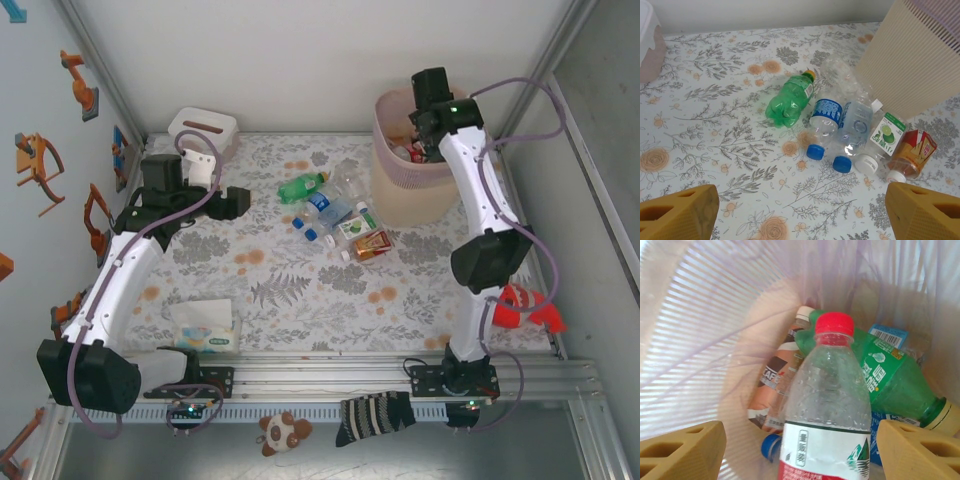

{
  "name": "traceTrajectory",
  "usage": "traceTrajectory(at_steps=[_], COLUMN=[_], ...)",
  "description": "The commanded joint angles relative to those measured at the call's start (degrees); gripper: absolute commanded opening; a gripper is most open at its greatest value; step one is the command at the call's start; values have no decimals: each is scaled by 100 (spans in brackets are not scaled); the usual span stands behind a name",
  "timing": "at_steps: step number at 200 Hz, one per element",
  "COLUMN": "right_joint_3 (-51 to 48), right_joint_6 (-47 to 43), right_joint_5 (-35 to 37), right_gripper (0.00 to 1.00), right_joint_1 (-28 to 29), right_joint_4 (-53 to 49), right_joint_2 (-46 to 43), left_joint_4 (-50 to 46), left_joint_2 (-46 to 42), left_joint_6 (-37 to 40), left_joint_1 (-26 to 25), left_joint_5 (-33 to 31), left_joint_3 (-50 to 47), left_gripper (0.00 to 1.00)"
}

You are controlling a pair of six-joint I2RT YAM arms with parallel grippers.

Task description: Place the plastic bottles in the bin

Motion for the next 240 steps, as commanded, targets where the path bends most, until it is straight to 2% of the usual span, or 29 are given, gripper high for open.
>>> traceTrajectory(at_steps=[1,47,74,103,160,196,240], right_joint_3=[209,127,414,514,370,-291,-507], right_joint_6=[-169,-1749,-2519,-2970,-3045,-2922,-2813], right_joint_5=[318,-55,-750,-1378,-1994,-1641,-1601], right_gripper=[78,56,52,51,51,52,51], right_joint_1=[-20,-49,-117,-201,-439,-498,-615], right_joint_4=[-160,833,1104,1416,1614,1589,1348], right_joint_2=[-382,-258,171,502,1053,1073,1268], left_joint_4=[-30,-30,-22,-14,-19,-29,-43], left_joint_2=[-118,-109,-93,-70,13,80,111], left_joint_6=[74,65,67,64,65,74,73], left_joint_1=[50,65,74,83,83,90,92], left_joint_5=[81,95,87,85,70,52,33], left_joint_3=[6,12,-4,-12,-9,-4,1], left_gripper=[86,86,86,86,86,86,86])
